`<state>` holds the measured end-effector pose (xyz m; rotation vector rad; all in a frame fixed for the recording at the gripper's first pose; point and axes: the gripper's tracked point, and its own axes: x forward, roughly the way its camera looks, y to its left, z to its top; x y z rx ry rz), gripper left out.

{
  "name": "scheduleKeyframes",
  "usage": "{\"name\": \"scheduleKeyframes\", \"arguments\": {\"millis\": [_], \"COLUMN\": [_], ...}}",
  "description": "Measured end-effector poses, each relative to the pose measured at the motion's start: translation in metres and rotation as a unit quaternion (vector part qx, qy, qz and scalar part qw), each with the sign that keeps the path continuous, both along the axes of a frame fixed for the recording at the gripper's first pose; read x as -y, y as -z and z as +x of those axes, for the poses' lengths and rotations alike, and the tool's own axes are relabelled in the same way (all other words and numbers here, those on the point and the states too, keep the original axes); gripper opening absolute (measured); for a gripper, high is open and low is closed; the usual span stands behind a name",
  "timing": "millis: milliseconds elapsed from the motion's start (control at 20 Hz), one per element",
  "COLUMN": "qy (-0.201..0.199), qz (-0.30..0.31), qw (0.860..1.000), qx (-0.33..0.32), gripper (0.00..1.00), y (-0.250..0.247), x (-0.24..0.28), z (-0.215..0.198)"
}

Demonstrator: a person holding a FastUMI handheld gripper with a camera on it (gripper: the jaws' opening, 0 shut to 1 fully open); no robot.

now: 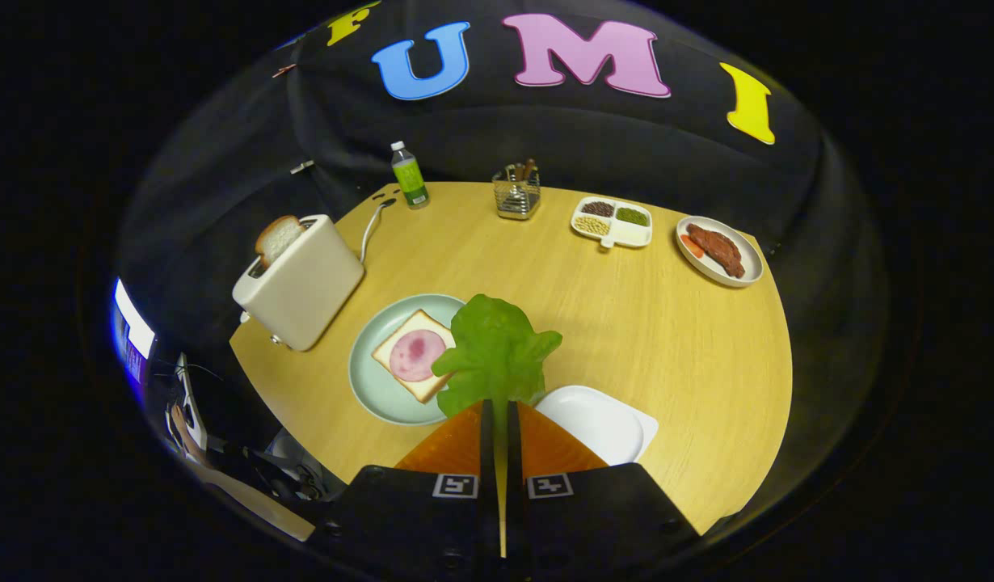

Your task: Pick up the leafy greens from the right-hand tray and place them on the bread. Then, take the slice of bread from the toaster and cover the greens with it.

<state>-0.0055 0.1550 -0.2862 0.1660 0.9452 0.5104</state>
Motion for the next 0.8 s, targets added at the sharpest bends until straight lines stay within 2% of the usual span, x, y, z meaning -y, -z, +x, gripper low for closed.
{"name": "scheduleKeyframes", "arguments": {"millis": [300,550,700,800], "qy": [-0.036,-0.061,-0.067,-0.065], "qz": [0.023,0.023,-0.004,-0.023], "qw": [0.999,0.998,0.998,0.998], "qx": [0.002,-0.009,-0.005,0.014], "gripper": [0.08,0.08,0.11,0.37], "y": [-0.022,-0.014,0.001,0.01], "x": [-0.064,-0.101,-0.111,-0.112], "z": [0.013,0.022,0.031,0.041]}}
